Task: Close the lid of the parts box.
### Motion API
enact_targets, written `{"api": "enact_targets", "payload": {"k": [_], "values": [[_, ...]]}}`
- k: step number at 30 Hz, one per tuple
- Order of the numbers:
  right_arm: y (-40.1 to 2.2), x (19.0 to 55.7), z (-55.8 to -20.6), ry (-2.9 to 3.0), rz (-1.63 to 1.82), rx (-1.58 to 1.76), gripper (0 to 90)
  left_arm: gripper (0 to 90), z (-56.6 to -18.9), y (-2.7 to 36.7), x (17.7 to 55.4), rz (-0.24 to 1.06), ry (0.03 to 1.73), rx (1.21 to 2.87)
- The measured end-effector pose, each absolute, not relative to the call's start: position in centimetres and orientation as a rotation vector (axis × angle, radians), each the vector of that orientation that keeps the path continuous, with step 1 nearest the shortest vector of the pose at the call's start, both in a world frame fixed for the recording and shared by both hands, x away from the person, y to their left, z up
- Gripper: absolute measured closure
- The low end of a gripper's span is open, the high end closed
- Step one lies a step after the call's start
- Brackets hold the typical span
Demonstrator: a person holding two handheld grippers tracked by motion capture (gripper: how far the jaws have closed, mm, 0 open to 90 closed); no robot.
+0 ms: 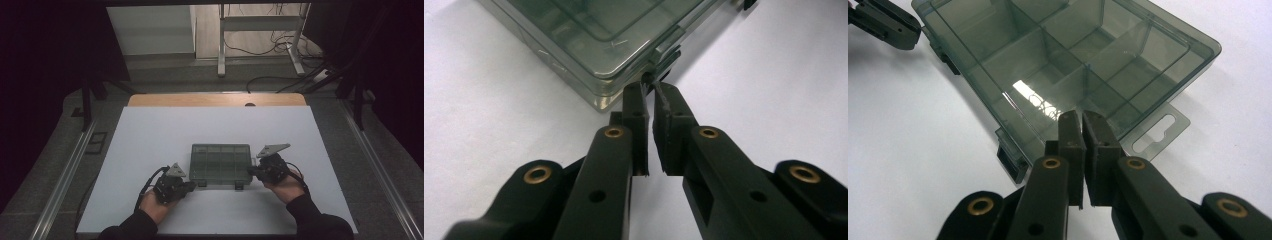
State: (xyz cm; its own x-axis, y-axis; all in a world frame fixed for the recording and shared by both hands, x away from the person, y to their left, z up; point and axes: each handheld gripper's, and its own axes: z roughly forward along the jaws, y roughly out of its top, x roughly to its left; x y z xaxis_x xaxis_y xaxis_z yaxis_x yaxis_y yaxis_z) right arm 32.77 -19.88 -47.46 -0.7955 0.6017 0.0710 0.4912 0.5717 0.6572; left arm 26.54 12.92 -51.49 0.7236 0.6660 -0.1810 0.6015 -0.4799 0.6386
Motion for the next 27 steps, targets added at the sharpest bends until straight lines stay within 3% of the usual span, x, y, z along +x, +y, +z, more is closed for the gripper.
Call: {"api": "enact_targets", "payload": {"k": [14, 27], "values": [[-20.3, 32.2, -46.6, 2.609, 1.061, 0.920, 77.8, 75.1, -50.5, 13.1, 25.7, 0.141, 0.931, 2.199], [-21.1, 31.3, -46.1, 2.579, 1.058, 0.914, 66.6, 61.7, -49.5, 14.4, 25.4, 0.190, 0.934, 2.151]]}}
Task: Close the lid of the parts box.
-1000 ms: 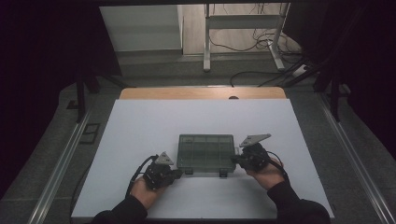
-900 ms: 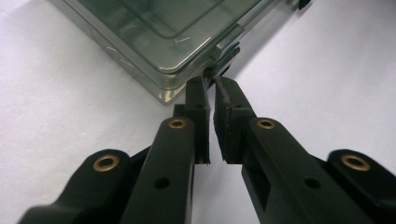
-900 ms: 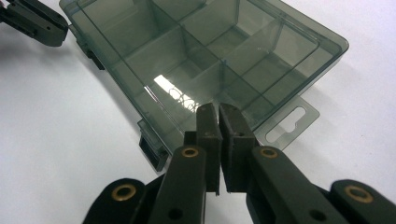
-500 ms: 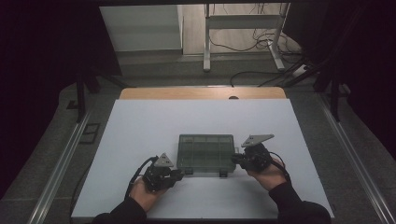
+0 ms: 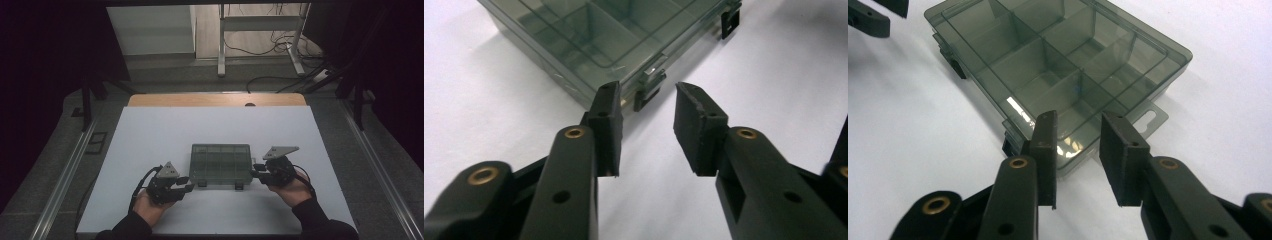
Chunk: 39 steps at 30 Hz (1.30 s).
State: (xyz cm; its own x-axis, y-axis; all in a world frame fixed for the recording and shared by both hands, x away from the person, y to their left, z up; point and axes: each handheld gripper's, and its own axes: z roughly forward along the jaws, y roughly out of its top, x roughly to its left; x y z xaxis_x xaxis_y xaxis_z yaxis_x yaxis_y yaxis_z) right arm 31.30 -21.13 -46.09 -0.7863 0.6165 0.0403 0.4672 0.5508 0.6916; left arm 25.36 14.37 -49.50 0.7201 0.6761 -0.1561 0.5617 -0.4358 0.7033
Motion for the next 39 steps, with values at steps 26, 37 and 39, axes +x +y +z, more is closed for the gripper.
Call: {"api": "enact_targets", "payload": {"k": [26, 37, 39], "values": [[-23.8, 30.0, -45.8, 2.512, 1.068, 0.953, 48.1, 36.2, -48.2, 16.6, 24.9, 0.237, 0.922, 2.161], [-25.4, 29.4, -45.9, 2.467, 1.062, 0.975, 38.4, 26.1, -47.9, 17.7, 24.3, 0.263, 0.941, 2.147], [-25.7, 29.3, -45.9, 2.456, 1.058, 0.978, 36.5, 24.4, -47.9, 18.0, 24.1, 0.265, 0.946, 2.144]]}}
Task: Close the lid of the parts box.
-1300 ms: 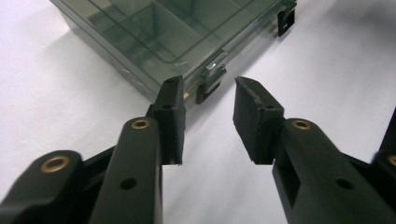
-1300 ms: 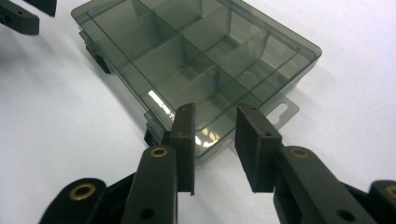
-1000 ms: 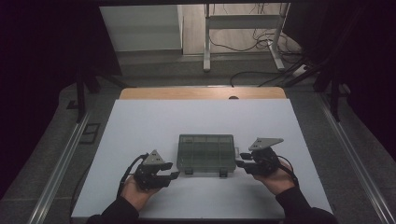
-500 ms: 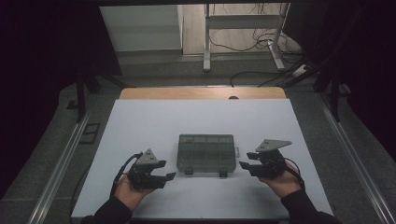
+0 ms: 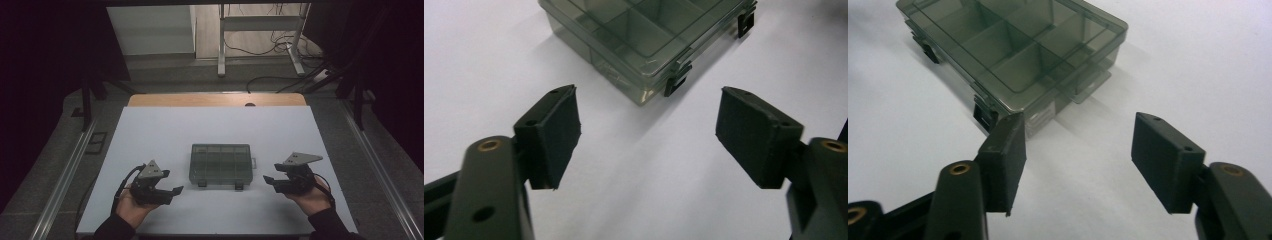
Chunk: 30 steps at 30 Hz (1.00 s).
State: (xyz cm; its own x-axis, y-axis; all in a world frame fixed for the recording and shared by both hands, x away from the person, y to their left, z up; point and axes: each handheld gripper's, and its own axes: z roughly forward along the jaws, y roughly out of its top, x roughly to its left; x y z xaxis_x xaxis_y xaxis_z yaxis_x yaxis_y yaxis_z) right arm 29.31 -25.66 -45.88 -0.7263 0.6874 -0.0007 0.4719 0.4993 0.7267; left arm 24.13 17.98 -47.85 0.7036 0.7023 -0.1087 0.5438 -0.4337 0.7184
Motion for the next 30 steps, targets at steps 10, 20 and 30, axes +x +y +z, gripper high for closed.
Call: {"api": "enact_targets", "payload": {"k": [10, 20, 30], "values": [[-27.0, 28.7, -46.0, 2.428, 1.040, 1.023, 26.2, 17.2, -47.7, 19.9, 23.3, 0.274, 0.999, 2.102], [-28.3, 28.1, -45.9, 2.389, 1.064, 1.088, 17.3, 11.0, -47.6, 21.5, 22.5, 0.274, 1.047, 2.046], [-29.3, 27.4, -45.9, 2.359, 1.053, 1.118, 10.4, 7.3, -47.4, 22.7, 21.7, 0.276, 1.071, 2.021]]}}
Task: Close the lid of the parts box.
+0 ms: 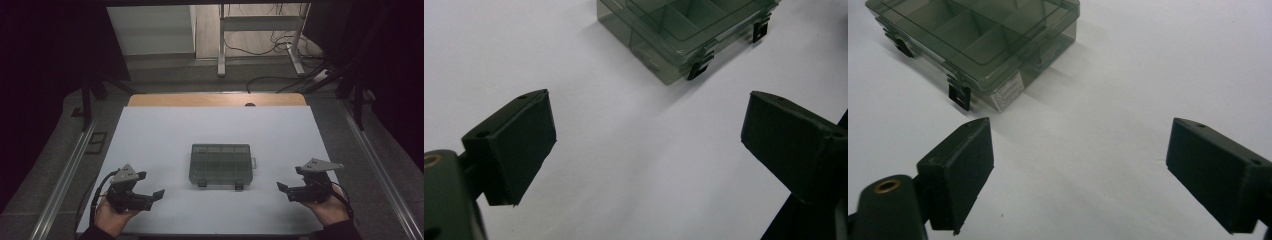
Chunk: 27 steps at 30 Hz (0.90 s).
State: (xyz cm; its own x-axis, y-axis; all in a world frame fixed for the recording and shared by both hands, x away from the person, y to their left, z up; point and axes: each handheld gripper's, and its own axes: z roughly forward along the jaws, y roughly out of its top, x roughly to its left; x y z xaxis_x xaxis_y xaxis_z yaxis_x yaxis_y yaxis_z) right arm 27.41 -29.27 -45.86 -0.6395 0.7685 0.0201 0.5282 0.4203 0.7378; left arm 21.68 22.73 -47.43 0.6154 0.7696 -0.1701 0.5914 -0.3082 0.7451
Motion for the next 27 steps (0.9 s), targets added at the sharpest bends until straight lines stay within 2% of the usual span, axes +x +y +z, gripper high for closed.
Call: {"api": "enact_targets", "payload": {"k": [27], "values": [[-31.7, 25.4, -46.3, 2.335, 0.977, 1.183, 3.8, 2.7, -47.8, 26.2, 19.3, 0.351, 1.173, 1.982]]}}
